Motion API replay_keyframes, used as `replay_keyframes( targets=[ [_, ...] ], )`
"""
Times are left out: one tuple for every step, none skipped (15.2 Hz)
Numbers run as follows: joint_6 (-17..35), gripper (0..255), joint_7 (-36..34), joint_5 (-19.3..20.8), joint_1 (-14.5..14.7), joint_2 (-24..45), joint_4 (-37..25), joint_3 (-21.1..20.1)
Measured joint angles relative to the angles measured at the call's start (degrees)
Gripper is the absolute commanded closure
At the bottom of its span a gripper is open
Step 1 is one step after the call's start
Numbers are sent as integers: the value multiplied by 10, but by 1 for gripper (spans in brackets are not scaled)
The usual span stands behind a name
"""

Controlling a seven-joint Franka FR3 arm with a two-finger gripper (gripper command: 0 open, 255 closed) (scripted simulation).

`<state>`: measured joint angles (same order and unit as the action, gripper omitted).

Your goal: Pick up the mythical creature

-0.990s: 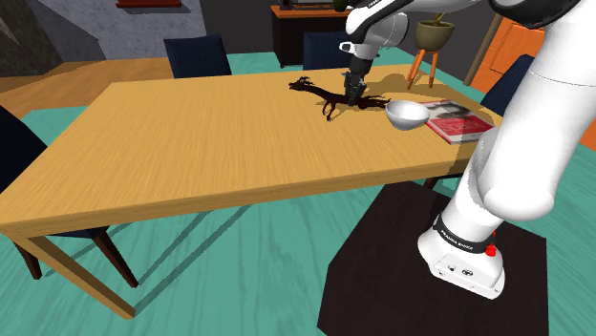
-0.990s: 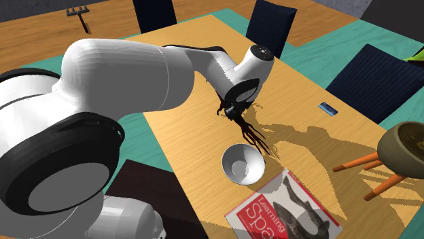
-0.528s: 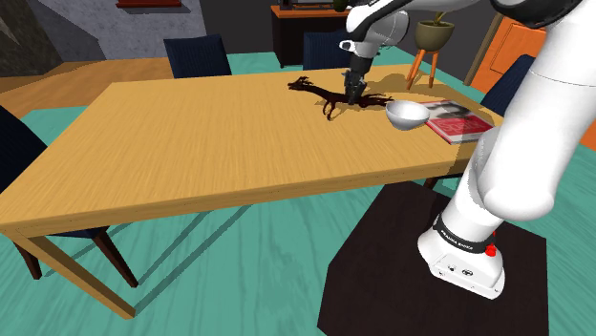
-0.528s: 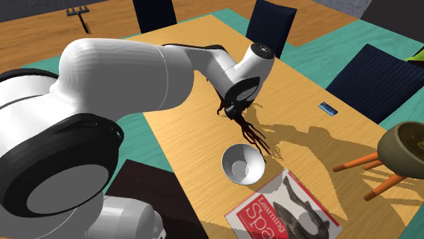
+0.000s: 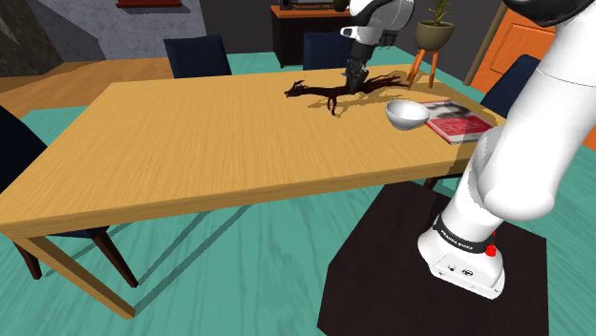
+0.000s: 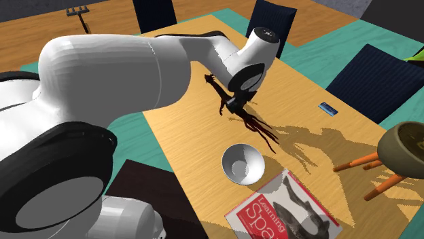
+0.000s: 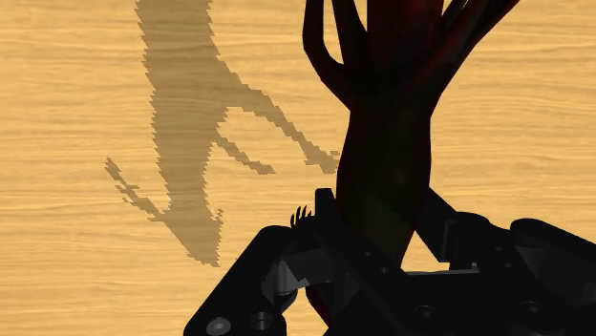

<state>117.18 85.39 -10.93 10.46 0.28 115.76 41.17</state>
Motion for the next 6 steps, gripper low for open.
replay_keyframes(
  targets=[
    [-6,255,-4,3,1,-4,-4,-1],
    [-13,255,-6,8,0,-9,-7,0],
    [-21,255,-9,10,0,-11,-13,0],
    [-28,255,-10,11,0,-11,-20,0],
    [-35,255,-13,14,1,-16,-24,-1],
    [-38,255,-16,16,1,-18,-27,-1]
  ],
)
